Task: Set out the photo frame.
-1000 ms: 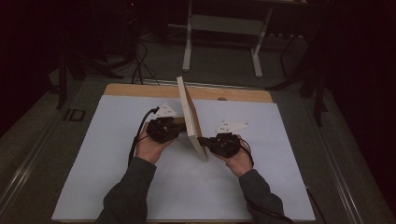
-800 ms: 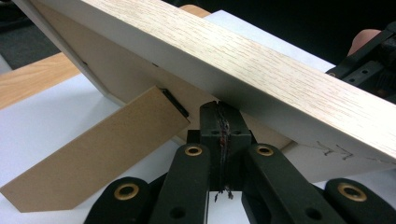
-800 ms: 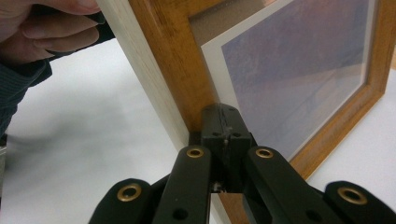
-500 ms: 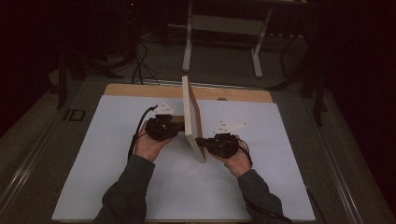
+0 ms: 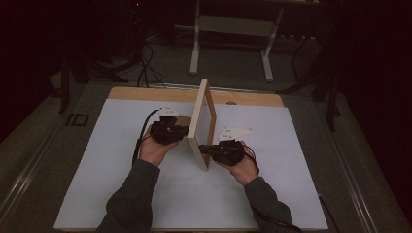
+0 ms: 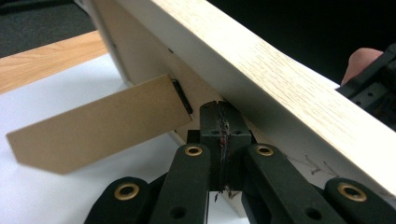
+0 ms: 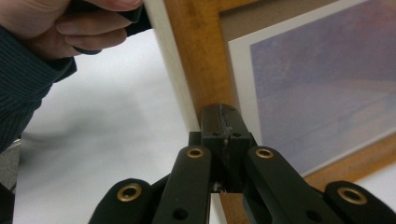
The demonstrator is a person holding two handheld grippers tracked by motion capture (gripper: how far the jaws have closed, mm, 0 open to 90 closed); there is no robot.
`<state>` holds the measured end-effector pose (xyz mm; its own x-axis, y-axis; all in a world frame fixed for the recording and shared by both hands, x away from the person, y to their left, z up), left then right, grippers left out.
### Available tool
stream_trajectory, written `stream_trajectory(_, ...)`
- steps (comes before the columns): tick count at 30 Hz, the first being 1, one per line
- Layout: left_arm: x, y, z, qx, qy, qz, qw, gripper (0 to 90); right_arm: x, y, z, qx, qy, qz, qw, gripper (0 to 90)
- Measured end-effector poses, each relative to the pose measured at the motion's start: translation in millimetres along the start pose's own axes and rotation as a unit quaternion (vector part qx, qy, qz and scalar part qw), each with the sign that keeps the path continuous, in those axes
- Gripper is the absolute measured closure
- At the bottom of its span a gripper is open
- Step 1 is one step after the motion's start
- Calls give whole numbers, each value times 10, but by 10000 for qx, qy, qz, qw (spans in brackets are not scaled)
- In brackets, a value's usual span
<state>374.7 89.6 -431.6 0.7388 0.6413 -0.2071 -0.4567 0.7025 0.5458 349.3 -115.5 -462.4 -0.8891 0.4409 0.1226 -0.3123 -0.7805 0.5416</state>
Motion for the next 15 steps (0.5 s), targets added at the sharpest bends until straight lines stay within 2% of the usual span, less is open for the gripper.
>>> stream_trajectory(15,70,-6,-4,-88,131,-180,9997,900,54,-80,51,12,60,30,10000,900)
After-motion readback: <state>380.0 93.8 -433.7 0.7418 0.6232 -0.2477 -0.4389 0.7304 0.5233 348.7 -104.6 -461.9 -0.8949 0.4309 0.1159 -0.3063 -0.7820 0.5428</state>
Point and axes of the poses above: each handheld gripper's, and its own axes: y roughly backward along the jaws, z roughly out of its top, x roughly to its left, the point moved 2 cm from there along -y, roughly forward along the jaws, and after that the axes turned 3 degrees about x, right-handed, at the moved point
